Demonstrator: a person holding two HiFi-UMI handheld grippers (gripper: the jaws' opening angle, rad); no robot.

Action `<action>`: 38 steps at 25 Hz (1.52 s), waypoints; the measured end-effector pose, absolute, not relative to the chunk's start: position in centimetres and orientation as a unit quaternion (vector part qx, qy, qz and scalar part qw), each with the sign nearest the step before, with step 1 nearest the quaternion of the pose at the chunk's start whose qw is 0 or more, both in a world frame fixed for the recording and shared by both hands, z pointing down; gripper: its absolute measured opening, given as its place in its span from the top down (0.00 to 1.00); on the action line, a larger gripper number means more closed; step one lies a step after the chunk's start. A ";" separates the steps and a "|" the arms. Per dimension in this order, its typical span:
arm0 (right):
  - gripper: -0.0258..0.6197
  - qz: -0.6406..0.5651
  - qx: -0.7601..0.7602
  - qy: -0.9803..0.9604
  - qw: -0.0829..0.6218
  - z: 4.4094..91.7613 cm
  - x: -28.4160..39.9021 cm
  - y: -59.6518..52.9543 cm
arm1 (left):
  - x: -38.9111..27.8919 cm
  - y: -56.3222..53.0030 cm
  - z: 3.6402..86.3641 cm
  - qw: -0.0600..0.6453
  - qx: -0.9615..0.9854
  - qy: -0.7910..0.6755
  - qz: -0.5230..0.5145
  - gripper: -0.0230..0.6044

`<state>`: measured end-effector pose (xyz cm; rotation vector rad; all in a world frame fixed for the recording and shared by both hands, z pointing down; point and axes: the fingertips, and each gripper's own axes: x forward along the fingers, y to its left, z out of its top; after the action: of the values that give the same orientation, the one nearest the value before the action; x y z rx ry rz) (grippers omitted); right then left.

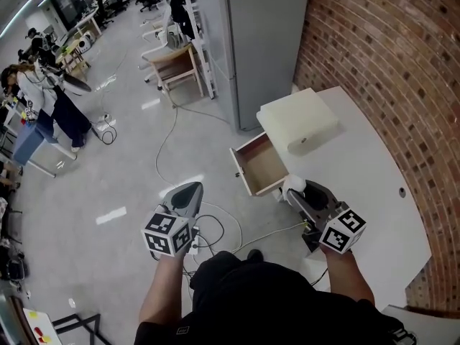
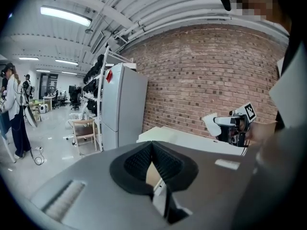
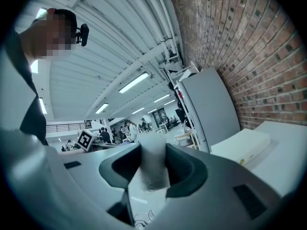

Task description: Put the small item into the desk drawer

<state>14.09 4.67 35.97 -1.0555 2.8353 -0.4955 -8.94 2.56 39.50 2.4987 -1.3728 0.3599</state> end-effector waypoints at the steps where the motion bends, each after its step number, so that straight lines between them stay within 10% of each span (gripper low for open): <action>1: 0.73 -0.163 -0.344 0.924 0.039 36.0 14.3 4.6 | -8.6 2.4 39.3 0.132 0.863 -0.472 0.125 0.94; 38: 0.73 -0.223 -0.392 0.893 0.005 41.0 9.7 -13.7 | -10.0 -18.5 43.3 0.181 0.893 -0.387 0.139 0.94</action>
<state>9.72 -13.71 41.03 -1.2270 2.7946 -0.6980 -10.00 -18.53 43.28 2.5220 -1.0933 0.3924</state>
